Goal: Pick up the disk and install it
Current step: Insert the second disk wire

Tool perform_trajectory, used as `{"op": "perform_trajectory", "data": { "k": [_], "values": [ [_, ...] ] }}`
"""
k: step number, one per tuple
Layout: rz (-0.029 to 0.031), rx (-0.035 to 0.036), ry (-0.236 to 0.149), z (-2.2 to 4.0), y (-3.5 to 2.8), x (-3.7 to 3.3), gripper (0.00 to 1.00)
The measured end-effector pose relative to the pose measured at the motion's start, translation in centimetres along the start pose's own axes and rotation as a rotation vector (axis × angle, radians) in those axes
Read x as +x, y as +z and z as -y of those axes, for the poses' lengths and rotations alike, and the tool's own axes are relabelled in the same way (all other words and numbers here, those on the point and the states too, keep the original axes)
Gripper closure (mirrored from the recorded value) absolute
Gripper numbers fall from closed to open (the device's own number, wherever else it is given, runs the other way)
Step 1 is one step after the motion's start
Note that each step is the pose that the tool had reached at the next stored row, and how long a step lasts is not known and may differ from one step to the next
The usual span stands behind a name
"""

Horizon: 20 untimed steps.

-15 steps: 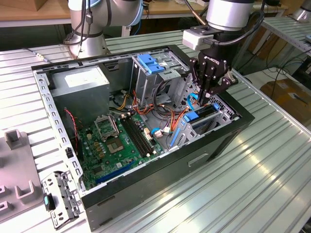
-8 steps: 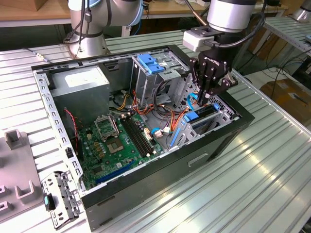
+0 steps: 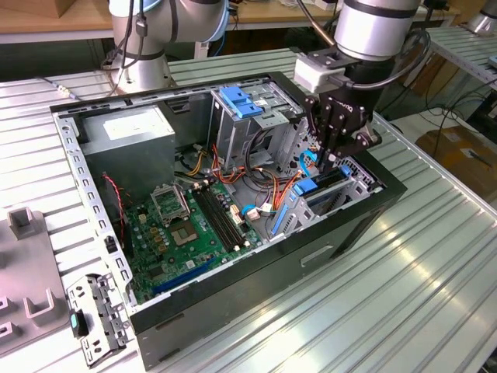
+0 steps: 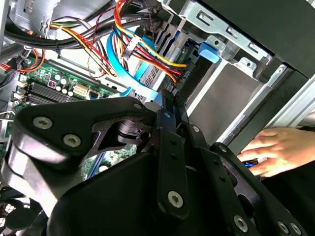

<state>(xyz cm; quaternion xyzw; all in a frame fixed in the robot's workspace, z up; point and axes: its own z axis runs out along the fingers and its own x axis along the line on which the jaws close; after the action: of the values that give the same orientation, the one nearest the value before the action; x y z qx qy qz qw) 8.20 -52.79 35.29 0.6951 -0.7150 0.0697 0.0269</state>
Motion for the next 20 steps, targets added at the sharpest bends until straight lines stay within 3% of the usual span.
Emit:
{"op": "perform_trajectory", "data": {
  "k": [2, 4, 9, 11, 12, 16, 20],
  "values": [
    [0.0028, 0.0088, 0.001, -0.01, 0.09, 0.04, 0.84],
    [0.0068, 0.0118, 0.005, 0.00, 0.20, 0.06, 0.84],
    [0.0106, 0.0107, 0.018, -0.03, 0.38, 0.16, 0.84],
    [0.0147, 0.0110, 0.020, -0.02, 0.47, 0.38, 0.84],
    [0.0178, 0.0116, 0.021, -0.02, 0.50, 0.50, 0.84],
    [0.0466, 0.0183, 0.023, -0.01, 0.58, 0.71, 0.84],
    [0.0596, 0.0221, 0.025, -0.02, 0.67, 0.98, 0.84]
  ]
}}
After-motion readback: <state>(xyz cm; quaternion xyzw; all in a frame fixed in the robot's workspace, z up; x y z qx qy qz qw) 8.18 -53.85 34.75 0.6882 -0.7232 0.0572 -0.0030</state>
